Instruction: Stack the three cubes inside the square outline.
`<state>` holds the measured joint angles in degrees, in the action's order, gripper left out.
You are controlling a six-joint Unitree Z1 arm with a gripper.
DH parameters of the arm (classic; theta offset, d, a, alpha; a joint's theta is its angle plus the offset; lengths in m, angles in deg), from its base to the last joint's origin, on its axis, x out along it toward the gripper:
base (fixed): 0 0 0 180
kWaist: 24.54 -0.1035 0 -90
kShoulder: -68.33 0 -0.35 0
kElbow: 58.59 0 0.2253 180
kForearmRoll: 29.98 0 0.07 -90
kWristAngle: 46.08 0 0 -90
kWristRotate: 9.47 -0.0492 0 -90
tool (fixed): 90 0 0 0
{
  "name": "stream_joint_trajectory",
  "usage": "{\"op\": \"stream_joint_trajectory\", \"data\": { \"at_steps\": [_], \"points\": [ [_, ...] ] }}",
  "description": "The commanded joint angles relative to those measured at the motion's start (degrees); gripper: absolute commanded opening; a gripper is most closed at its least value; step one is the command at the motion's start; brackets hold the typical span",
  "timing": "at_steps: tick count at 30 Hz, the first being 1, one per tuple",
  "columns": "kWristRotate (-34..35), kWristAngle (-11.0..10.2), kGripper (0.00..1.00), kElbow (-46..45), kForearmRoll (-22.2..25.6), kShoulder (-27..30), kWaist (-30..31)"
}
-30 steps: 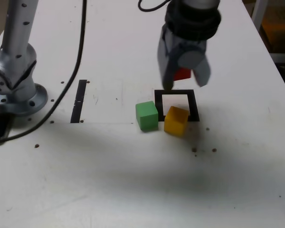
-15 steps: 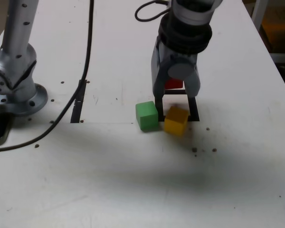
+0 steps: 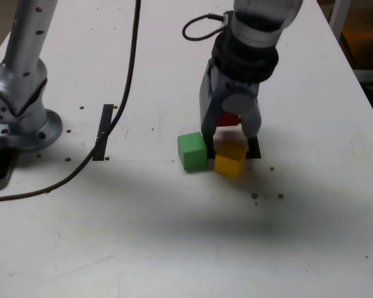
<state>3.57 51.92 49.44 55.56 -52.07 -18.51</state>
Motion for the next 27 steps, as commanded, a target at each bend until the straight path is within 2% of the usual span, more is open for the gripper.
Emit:
{"op": "stream_joint_trajectory", "data": {
  "at_steps": [1,10,27],
  "points": [
    [-0.33,0.14,0.28,-0.30,-0.30,-0.28,-0.31],
    [-1.01,0.49,0.28,-0.95,-0.91,-1.22,-0.94],
    [-1.87,4.99,0.28,-1.83,-1.84,-1.87,-0.29]
  ]
}}
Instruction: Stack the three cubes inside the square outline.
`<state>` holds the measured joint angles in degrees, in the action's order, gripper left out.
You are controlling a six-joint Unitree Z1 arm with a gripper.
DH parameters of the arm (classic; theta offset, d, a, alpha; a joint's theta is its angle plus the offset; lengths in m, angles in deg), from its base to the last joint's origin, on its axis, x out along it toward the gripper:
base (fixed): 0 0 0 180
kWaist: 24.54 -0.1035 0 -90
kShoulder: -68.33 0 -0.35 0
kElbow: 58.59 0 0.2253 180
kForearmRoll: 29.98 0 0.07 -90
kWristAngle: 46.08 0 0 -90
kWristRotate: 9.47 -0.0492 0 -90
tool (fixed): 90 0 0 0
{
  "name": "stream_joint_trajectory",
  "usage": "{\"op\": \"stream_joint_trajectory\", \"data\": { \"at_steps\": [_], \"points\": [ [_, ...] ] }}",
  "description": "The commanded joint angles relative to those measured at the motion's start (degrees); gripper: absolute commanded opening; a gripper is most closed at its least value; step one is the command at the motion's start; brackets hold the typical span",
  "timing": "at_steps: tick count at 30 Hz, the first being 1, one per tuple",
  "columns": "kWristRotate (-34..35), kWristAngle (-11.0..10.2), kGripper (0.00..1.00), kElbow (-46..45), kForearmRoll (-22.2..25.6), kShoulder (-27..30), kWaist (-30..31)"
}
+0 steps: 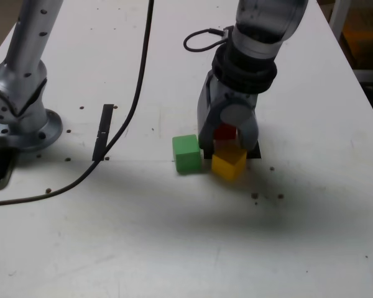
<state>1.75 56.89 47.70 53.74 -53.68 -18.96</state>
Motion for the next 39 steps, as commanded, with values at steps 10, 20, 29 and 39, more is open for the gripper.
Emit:
{"op": "stream_joint_trajectory", "data": {
  "at_steps": [10,20,29,39],
  "points": [
    [-0.29,1.20,0.28,-1.04,-0.78,-0.26,0.44],
    [-1.59,0.58,0.34,-1.24,-3.04,-0.77,0.41],
    [-2.21,0.51,0.52,-2.31,-2.44,-0.74,-0.23],
    [-3.08,0.53,0.60,-2.44,-1.56,-0.68,-0.66]
  ]
}}
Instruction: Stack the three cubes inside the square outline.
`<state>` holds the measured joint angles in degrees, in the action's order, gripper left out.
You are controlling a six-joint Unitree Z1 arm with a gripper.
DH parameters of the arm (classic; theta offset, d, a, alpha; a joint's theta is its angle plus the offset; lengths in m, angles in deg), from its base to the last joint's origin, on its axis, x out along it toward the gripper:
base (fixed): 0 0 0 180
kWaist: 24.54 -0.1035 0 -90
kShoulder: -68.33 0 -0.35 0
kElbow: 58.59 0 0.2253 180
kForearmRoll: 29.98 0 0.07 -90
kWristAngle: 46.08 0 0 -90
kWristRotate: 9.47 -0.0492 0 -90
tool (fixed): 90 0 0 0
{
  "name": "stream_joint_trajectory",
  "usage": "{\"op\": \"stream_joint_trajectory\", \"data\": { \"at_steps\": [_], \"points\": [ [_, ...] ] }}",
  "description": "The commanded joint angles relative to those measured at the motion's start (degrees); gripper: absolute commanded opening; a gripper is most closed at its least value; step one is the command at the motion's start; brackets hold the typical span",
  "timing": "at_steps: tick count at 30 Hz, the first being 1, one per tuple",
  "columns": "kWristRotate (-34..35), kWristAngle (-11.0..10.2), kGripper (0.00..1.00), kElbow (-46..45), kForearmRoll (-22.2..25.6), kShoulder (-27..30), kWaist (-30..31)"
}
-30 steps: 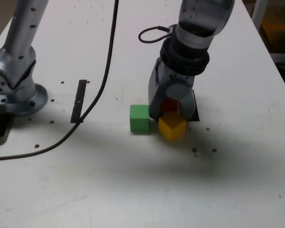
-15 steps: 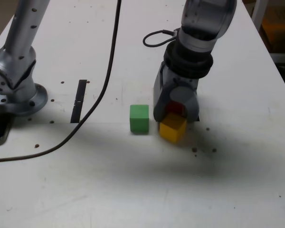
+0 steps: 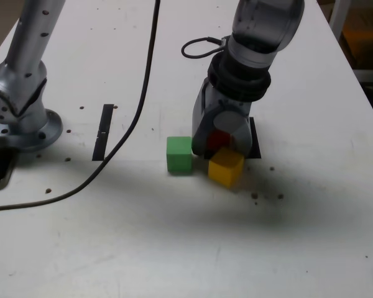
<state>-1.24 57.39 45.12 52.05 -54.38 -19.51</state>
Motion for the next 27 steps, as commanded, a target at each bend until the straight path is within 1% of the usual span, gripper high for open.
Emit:
{"op": "stream_joint_trajectory", "data": {
  "at_steps": [1,18,23,27],
  "points": [
    [-0.16,0.03,0.60,0.20,0.09,0.01,-0.11],
    [-0.87,-0.92,0.63,1.44,-0.35,-0.18,-0.12],
    [-0.88,-1.45,0.64,1.80,0.50,0.38,-0.21],
    [-0.83,-2.51,0.65,2.87,2.37,1.59,-0.42]
  ]
}}
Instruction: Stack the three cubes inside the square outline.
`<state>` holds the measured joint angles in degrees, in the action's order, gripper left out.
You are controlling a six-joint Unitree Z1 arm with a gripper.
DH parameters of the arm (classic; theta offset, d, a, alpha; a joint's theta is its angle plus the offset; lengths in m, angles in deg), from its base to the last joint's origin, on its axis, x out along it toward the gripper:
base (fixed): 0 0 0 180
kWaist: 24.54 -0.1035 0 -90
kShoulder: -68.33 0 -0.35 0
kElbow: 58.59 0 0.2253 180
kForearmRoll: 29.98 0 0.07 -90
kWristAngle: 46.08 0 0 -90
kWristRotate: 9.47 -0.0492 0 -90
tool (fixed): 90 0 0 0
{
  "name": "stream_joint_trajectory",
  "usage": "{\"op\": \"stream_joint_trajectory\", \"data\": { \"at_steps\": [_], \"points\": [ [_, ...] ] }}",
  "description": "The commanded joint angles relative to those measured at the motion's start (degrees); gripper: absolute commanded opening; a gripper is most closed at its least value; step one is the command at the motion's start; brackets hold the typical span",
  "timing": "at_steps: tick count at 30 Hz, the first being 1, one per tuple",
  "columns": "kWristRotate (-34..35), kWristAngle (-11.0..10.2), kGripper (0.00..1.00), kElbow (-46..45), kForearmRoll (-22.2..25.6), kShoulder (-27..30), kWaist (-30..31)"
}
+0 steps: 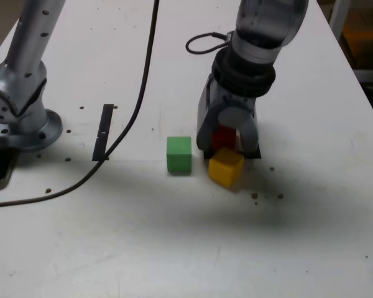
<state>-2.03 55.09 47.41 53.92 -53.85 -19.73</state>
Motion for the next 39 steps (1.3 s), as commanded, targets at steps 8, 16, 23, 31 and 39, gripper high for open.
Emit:
{"op": "stream_joint_trajectory", "data": {
  "at_steps": [8,16,23,31,39],
  "points": [
    [0.26,-1.79,0.65,3.44,4.10,3.08,-0.58],
    [0.31,-1.91,0.65,4.60,6.74,6.10,0.26],
    [-1.04,-1.60,0.65,4.69,6.92,9.86,3.58],
    [-3.18,-1.32,0.65,2.28,6.76,12.41,8.63],
    [-6.14,-0.97,0.65,-0.17,4.01,11.84,12.87]
  ]
}}
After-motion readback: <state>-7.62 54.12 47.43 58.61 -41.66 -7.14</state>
